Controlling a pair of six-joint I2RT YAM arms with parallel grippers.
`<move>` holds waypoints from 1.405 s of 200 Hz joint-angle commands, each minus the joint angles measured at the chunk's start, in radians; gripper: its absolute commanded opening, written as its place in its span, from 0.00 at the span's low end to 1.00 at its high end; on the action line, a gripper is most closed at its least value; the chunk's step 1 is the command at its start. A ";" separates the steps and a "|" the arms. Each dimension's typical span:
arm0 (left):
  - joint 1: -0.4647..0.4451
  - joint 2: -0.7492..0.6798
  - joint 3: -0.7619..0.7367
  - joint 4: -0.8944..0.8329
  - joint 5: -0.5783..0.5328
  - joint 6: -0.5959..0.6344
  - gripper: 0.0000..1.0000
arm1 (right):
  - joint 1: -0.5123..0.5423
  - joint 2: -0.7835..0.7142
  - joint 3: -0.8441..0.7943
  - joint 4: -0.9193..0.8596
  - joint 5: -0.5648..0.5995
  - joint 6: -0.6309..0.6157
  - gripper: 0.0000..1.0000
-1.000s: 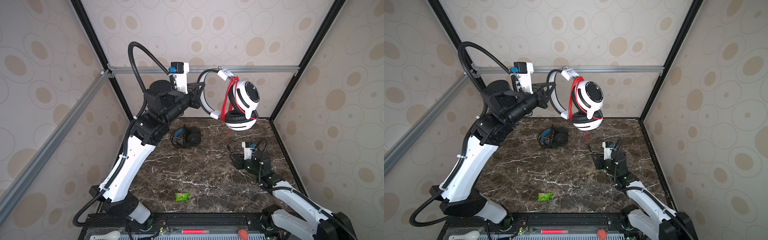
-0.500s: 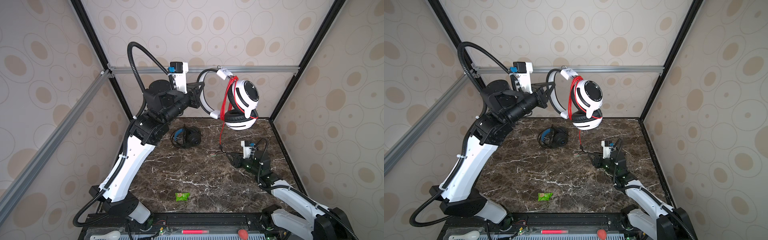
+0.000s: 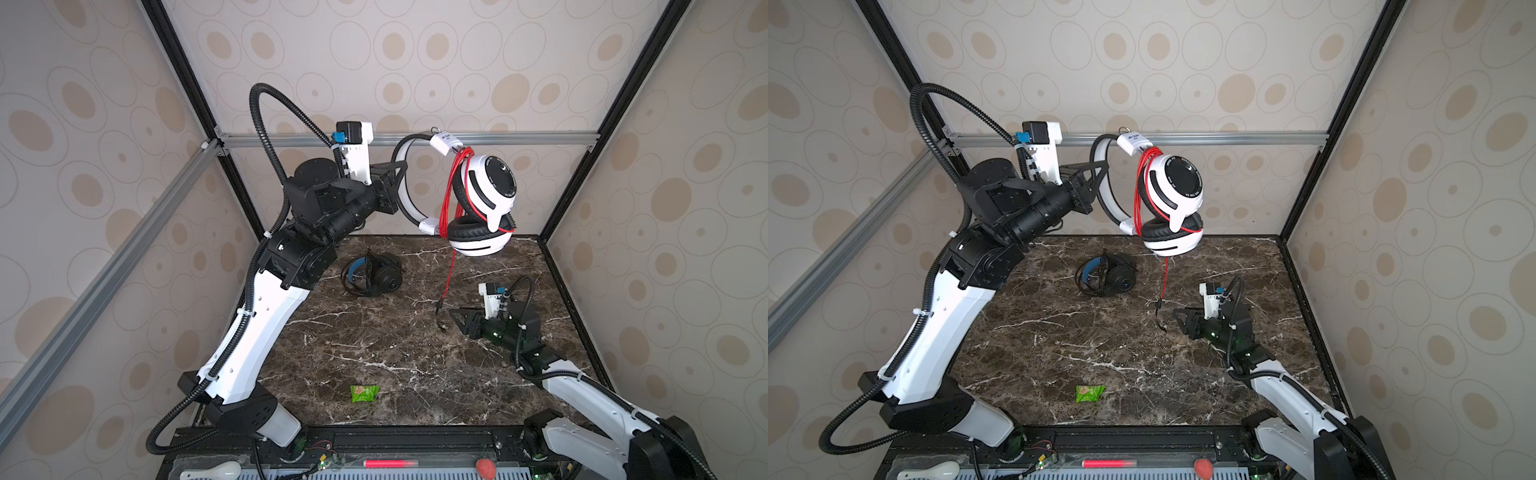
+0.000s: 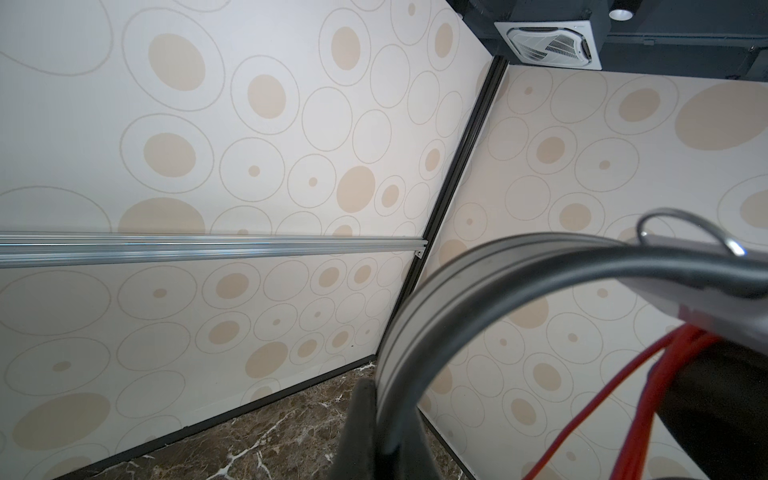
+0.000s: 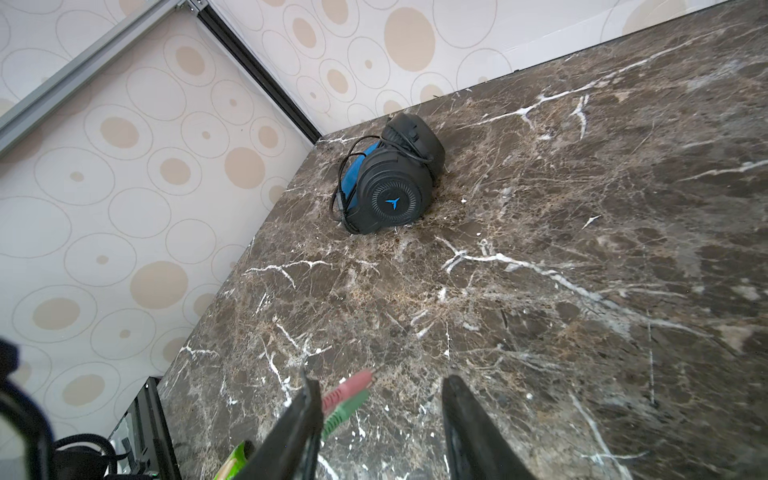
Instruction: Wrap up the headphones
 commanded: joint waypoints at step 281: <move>0.028 0.049 0.151 0.015 0.113 -0.121 0.00 | 0.113 -0.078 0.290 -0.499 -0.205 -0.672 0.70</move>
